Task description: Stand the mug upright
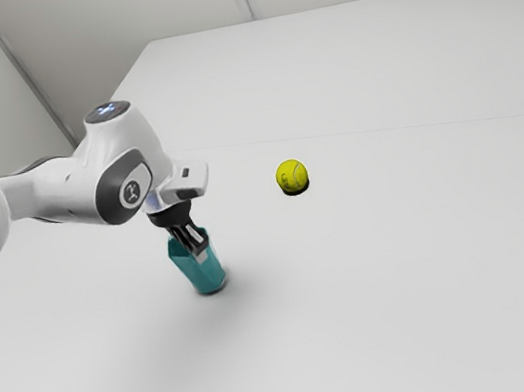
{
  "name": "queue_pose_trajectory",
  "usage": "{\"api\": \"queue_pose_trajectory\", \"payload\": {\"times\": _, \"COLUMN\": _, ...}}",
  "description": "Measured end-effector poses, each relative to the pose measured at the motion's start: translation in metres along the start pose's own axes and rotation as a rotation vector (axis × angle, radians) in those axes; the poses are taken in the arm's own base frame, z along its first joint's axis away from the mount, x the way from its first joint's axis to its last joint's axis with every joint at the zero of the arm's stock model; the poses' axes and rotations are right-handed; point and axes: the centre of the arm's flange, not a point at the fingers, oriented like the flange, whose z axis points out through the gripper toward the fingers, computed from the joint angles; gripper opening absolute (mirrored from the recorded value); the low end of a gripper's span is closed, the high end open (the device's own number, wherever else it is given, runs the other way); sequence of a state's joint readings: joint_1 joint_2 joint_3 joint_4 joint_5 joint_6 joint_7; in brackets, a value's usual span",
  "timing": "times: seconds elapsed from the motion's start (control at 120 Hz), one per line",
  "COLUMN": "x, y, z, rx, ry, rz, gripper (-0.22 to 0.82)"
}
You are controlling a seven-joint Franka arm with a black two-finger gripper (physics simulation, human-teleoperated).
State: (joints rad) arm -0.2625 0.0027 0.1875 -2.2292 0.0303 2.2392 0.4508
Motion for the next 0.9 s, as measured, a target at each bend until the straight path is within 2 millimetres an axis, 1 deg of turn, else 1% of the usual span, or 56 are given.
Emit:
{"api": "queue_pose_trajectory", "payload": {"times": 0.042, "x": 0.000, "y": 0.000, "z": 0.001, "rx": -0.002, "ry": -0.004, "rz": -0.011, "gripper": -0.06}}
{"api": "queue_pose_trajectory", "payload": {"times": 0.133, "x": -0.002, "y": 0.001, "z": 0.001, "rx": -0.007, "ry": -0.011, "rz": -0.033, "gripper": 0.14}}
{"api": "queue_pose_trajectory", "payload": {"times": 0.2, "x": -0.003, "y": 0.002, "z": -0.002, "rx": -0.010, "ry": -0.010, "rz": -0.047, "gripper": 0.24}}
{"api": "queue_pose_trajectory", "payload": {"times": 0.292, "x": -0.009, "y": 0.004, "z": -0.013, "rx": -0.013, "ry": 0.005, "rz": -0.065, "gripper": 0.34}}
{"api": "queue_pose_trajectory", "payload": {"times": 0.408, "x": -0.009, "y": 0.005, "z": -0.028, "rx": -0.010, "ry": 0.024, "rz": -0.083, "gripper": 0.42}}
{"api": "queue_pose_trajectory", "payload": {"times": 0.475, "x": 0.004, "y": 0.003, "z": -0.050, "rx": 0.004, "ry": 0.050, "rz": -0.082, "gripper": 0.47}}
{"api": "queue_pose_trajectory", "payload": {"times": 0.583, "x": 0.040, "y": -0.005, "z": -0.101, "rx": 0.025, "ry": 0.079, "rz": -0.081, "gripper": 0.52}}
{"api": "queue_pose_trajectory", "payload": {"times": 0.683, "x": 0.056, "y": -0.005, "z": -0.136, "rx": 0.025, "ry": 0.067, "rz": -0.080, "gripper": 0.55}}
{"api": "queue_pose_trajectory", "payload": {"times": 0.75, "x": 0.061, "y": -0.006, "z": -0.162, "rx": 0.026, "ry": 0.065, "rz": -0.083, "gripper": 0.57}}
{"api": "queue_pose_trajectory", "payload": {"times": 0.8, "x": 0.060, "y": -0.008, "z": -0.181, "rx": 0.026, "ry": 0.065, "rz": -0.090, "gripper": 0.58}}
{"api": "queue_pose_trajectory", "payload": {"times": 0.842, "x": 0.057, "y": -0.012, "z": -0.189, "rx": 0.022, "ry": 0.055, "rz": -0.101, "gripper": 0.58}}
{"api": "queue_pose_trajectory", "payload": {"times": 0.9, "x": 0.048, "y": -0.020, "z": -0.193, "rx": 0.009, "ry": 0.030, "rz": -0.122, "gripper": 0.59}}
